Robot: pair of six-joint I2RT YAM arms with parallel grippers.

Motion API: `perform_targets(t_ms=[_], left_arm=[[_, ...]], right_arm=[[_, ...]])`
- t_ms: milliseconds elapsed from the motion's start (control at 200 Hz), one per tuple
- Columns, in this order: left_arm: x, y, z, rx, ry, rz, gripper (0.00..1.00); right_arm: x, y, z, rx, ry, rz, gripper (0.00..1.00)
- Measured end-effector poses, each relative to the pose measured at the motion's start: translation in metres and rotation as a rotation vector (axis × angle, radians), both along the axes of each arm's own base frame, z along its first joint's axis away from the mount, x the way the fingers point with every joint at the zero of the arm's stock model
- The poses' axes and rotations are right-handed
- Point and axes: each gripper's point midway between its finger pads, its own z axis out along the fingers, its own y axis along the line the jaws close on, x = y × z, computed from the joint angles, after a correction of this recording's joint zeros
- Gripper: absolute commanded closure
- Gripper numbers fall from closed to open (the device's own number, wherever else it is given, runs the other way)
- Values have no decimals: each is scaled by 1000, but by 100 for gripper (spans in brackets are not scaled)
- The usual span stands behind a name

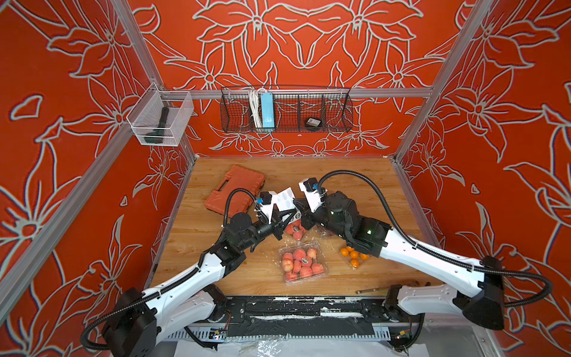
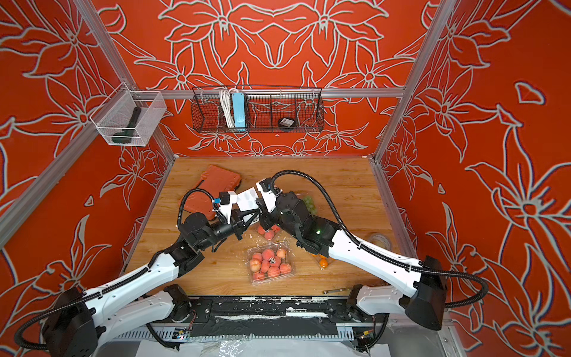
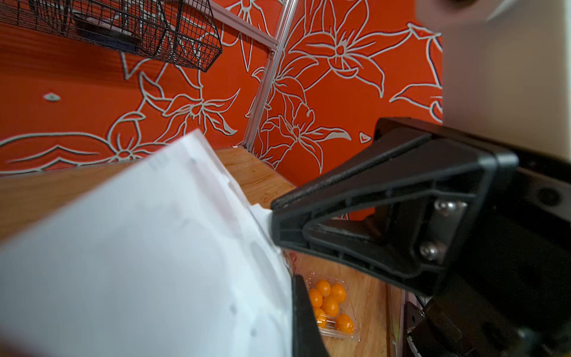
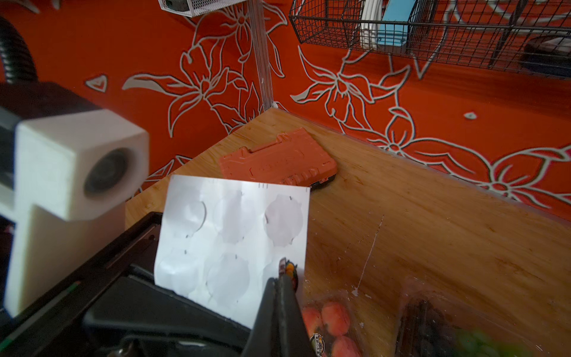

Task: Label fruit boxes
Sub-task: Tear off the label from the label sticker.

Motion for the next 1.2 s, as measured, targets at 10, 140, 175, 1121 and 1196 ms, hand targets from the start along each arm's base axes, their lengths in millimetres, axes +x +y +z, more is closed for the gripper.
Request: perform_targets(t_ms=[10,140,175,1121,1196], left_arm=[[0,0,0,0,0,0,100],[2,1,0,0,1,13,100],[2,2,0,0,2,17,100],[21,8,-21,39,78,114,100],[28,15,-26,53,121,173,100]], right_arm=[[0,0,0,0,0,0,100],[0,-4,4,3,-8,-10,100],[-1,-6,5,4,-11,-13,100],[-6,-38,3,-66,-31,-82,100],[-7,-41,-3,-92,-17,-88,100]])
